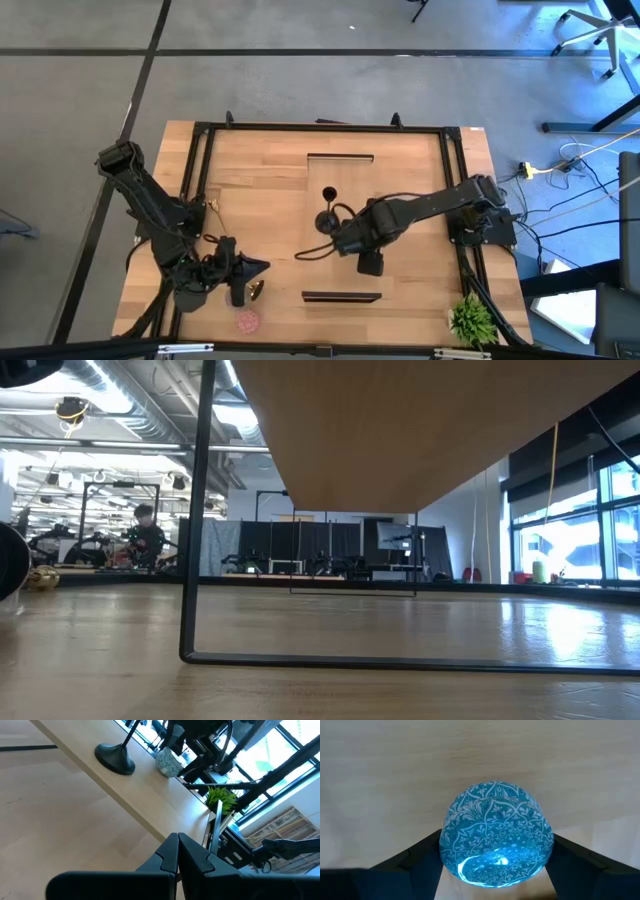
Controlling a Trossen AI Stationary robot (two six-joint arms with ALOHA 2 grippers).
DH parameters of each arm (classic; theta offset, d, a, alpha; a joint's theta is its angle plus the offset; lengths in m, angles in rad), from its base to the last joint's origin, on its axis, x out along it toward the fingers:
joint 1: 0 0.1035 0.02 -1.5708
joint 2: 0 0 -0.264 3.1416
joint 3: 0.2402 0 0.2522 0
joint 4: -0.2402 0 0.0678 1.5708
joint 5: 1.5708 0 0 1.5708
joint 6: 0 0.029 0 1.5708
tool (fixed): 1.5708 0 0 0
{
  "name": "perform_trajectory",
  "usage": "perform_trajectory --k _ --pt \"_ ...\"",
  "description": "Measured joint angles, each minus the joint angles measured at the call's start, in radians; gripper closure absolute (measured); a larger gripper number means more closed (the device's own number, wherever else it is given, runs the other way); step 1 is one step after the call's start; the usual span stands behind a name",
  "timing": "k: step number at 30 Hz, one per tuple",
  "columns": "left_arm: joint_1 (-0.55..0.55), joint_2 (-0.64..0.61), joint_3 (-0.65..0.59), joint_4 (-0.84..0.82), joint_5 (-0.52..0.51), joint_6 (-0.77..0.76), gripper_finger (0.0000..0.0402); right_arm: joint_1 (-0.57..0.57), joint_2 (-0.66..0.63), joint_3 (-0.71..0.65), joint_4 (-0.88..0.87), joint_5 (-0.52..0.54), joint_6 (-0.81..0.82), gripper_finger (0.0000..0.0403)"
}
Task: Pick & Place candle stick holders
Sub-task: Put the light blue scented candle on the shelf
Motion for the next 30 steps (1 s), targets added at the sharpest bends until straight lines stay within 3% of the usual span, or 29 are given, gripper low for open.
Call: perform_trajectory --k 13,23,30 --pt "-0.033 0.000 0.000 0.000 -0.014 -0.026 0.0400 -0.001 0.017 0.018 0.004 0.064 0.017 0.0103" --pt "-0.033 0.000 0.000 0.000 -0.016 -0.025 0.0400 0.000 0.020 0.018 0.027 0.064 0.015 0.0043" --pt "-0.033 0.000 0.000 -0.001 -0.016 -0.025 0.0400 0.000 0.020 0.018 0.000 0.048 -0.019 0.0035"
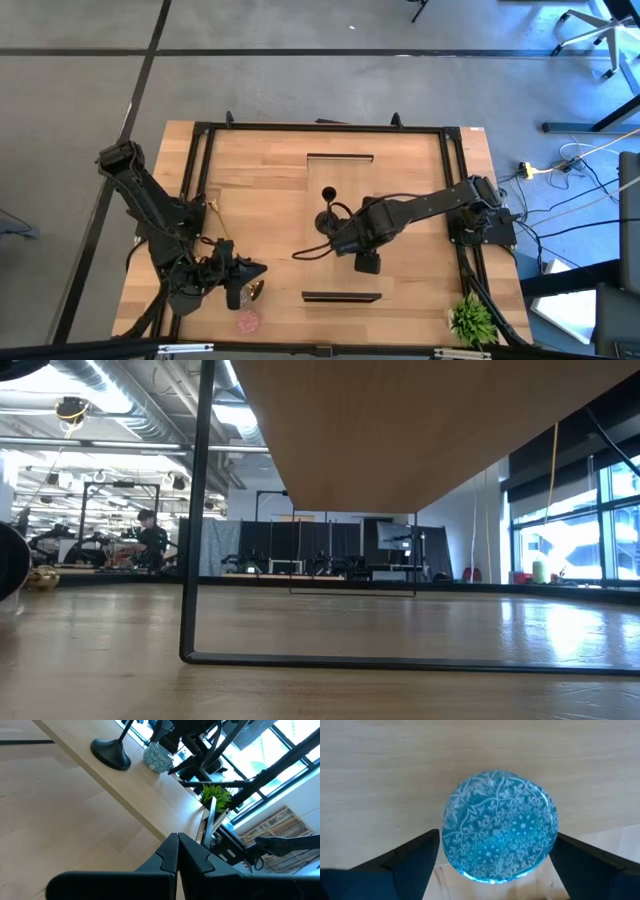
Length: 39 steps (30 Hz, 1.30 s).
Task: Pick & Place candle stick holders
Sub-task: Put the light blue scented candle on the shelf
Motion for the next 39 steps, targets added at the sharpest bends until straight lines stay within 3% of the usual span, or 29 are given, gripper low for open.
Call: perform_trajectory --k 12,39 --pt "0.000 0.000 0.000 -0.004 0.000 0.000 0.0400 -0.002 -0.001 0.001 -0.008 0.110 0.001 0.0034" --pt "0.001 0.000 0.000 -0.007 -0.006 0.000 0.0400 -0.002 -0.003 0.002 -0.008 0.161 0.023 0.0034"
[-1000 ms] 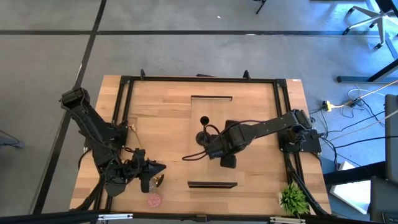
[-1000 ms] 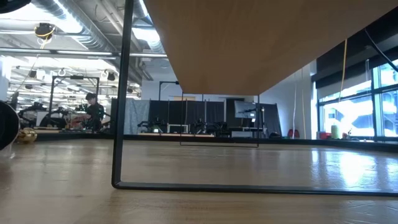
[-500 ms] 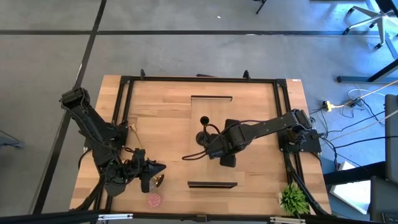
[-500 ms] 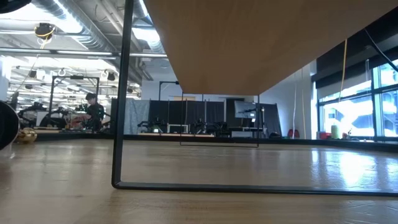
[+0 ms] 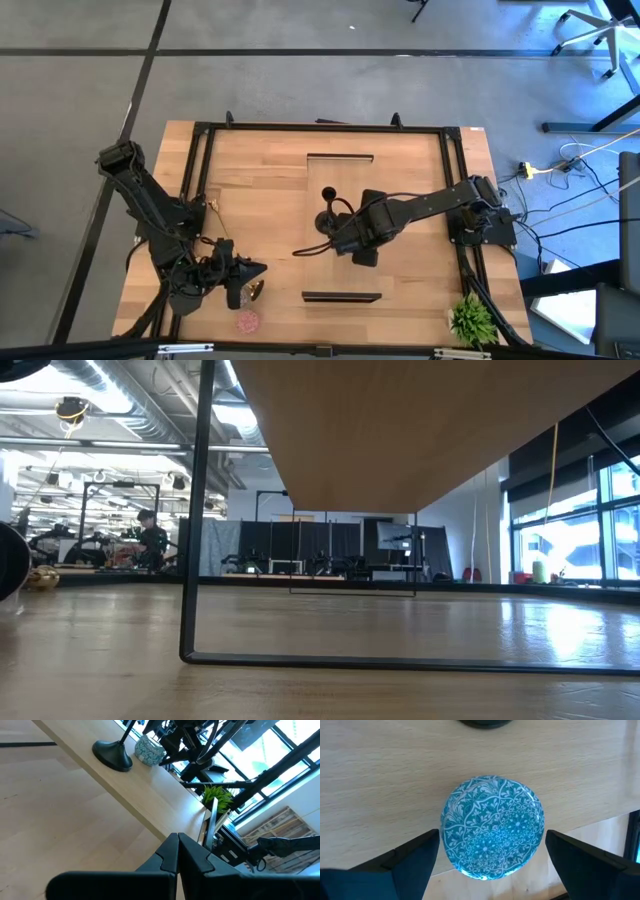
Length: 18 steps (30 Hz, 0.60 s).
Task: Pick & Place candle stick holders
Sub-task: Put the light blue scented candle on the shelf
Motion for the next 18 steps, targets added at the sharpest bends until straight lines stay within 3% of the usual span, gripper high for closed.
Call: perform_trajectory --k 9,18 --pt "0.000 0.000 0.000 -0.003 -0.006 0.000 0.0400 -0.001 -0.001 0.032 0.000 -0.051 -0.010 0.0034" --pt "0.000 0.000 0.000 -0.008 -0.010 0.000 0.0400 -0.009 -0.002 0.129 0.000 0.003 -0.049 0.0034"
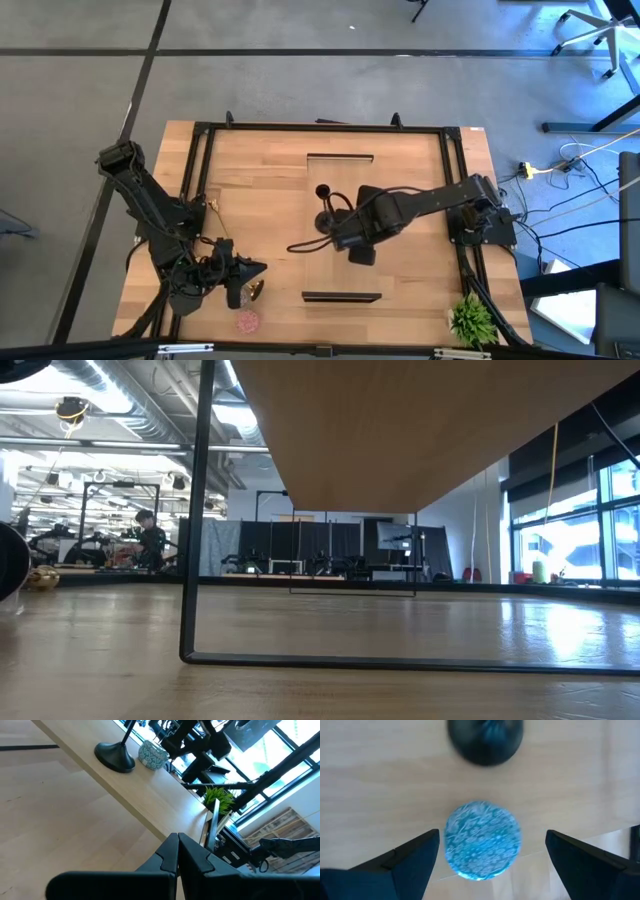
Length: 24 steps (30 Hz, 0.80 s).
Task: Pick & Place candle stick holders
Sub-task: Put the light blue scented candle on the shelf
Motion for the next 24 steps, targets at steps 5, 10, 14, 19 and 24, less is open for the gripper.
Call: perform_trajectory --k 5,10,14,19,24 --pt "0.000 0.000 0.000 0.000 0.000 -0.003 0.0400 -0.005 0.000 0.040 0.001 0.002 -0.006 0.0034" --pt "0.000 0.000 0.000 0.000 0.000 -0.003 0.0400 -0.005 0.000 0.042 0.000 -0.002 -0.008 0.0034" --pt "0.000 0.000 0.000 0.000 0.000 -0.003 0.0400 -0.003 0.000 0.042 0.000 -0.006 -0.008 0.0034" --pt "0.000 0.000 0.000 0.000 0.000 -0.003 0.0400 -0.003 -0.010 0.042 0.000 -0.025 0.002 0.0034" --pt "0.000 0.000 0.000 0.000 0.000 -0.010 0.0400 -0.003 -0.062 0.042 0.000 -0.026 0.044 0.0034"
